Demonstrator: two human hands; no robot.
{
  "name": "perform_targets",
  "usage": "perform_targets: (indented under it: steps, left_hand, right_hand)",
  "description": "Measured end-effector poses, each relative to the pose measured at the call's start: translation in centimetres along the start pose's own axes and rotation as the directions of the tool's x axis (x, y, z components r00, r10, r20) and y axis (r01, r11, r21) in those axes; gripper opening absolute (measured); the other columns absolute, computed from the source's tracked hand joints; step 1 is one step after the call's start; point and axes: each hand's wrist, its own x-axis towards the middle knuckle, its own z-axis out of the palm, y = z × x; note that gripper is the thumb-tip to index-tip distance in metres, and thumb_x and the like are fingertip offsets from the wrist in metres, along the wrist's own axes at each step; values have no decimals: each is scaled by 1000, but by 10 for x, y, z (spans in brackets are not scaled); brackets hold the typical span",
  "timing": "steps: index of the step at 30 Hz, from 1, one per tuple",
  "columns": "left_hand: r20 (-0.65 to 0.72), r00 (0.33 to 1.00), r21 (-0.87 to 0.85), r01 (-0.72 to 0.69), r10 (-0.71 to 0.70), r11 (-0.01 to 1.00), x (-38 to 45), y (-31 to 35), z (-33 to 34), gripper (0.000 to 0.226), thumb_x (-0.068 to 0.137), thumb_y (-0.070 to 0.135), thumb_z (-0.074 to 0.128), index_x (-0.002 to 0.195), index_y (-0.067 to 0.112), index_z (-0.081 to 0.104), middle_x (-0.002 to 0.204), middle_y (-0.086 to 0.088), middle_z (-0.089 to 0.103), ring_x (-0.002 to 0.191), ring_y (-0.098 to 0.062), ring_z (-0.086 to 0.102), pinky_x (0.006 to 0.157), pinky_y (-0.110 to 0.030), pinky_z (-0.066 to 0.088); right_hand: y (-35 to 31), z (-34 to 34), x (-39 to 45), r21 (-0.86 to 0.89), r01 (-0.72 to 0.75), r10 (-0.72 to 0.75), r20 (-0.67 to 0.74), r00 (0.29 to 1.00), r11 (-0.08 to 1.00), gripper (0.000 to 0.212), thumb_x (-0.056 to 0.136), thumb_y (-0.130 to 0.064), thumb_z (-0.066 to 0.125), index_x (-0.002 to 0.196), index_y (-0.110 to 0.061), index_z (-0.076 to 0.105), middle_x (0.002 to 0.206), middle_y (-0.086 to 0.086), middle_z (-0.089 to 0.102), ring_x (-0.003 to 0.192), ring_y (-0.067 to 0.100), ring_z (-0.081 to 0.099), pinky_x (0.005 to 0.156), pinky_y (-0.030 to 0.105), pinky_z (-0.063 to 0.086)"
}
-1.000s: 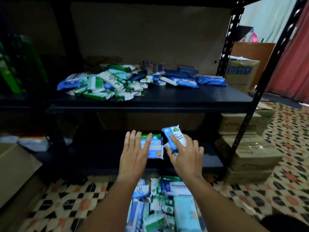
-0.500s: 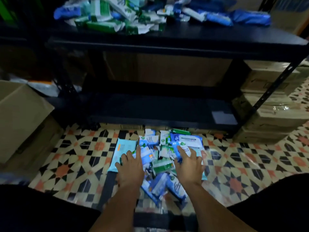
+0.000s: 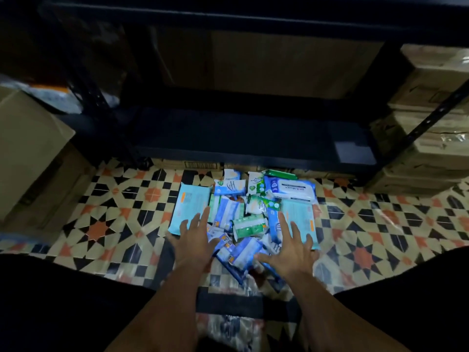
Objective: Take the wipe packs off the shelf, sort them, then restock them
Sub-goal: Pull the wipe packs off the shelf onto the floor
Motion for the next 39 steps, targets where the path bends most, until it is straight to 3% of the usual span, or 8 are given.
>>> perform_targets:
  steps: [6,10,16,19,27,30,33,39]
  left_hand:
    - [20,1000,80,1,-2,997,-4,7,-2,81,99,45,55,160,37,2,167,5,16,153,-26,12,118,-69,6]
    - [-7,998,58,-54,55,997,2,22,-11,73,100,40,53,159,35,11,165,5,19,153,-26,11,119,-66,2]
    - [-210,953,29,-220,221,975,26,64,-75,57,100,34,53,153,30,31,151,2,43,141,-27,31,119,-52,22]
    - [-395,854,77,-336,338,939,43,96,-130,48,100,34,53,146,27,41,132,0,55,122,-27,45,101,-41,39]
    - [-733,389,365,-469,559,805,67,192,-299,30,93,32,58,122,25,59,108,0,61,105,-27,53,87,-41,42]
    - [-744,405,396,-374,531,839,80,219,-346,38,92,39,57,129,27,53,123,-2,56,117,-30,47,99,-48,35]
    - [-729,519,340,-290,446,894,103,239,-382,51,94,42,56,141,25,43,140,-7,47,136,-35,34,111,-58,23]
    - [-638,640,355,-248,428,901,166,286,-414,58,93,39,55,145,22,35,149,-12,38,140,-41,28,115,-53,25]
  right_hand:
    - [4,1,-1,65,-62,59,42,997,996,116,73,-76,69,152,-55,-14,167,-4,14,151,42,9,115,69,16]
    - [-6,-7,6,70,34,-35,-1,999,997,99,82,-70,65,156,-49,3,160,0,31,147,38,20,113,61,29]
    - [-42,-78,29,-54,165,-174,-297,939,985,57,94,-58,57,143,-31,44,133,3,53,125,29,41,98,45,34]
    - [-63,-132,41,-67,249,-248,-498,831,966,43,94,-52,59,129,-28,55,122,2,57,116,29,43,94,43,37]
    - [-113,-296,62,-216,373,-357,-860,364,902,25,87,-42,69,100,-22,64,95,3,60,94,30,51,78,42,39]
    - [-128,-349,70,-247,374,-362,-891,275,894,27,90,-44,66,103,-20,64,97,5,60,96,31,51,79,42,39]
    - [-140,-392,87,-225,327,-337,-876,345,918,37,93,-49,61,117,-21,60,113,8,58,109,32,47,88,43,39]
    - [-156,-449,155,2,192,-144,-656,741,981,74,91,-65,56,150,-33,26,158,20,17,146,45,9,118,58,18]
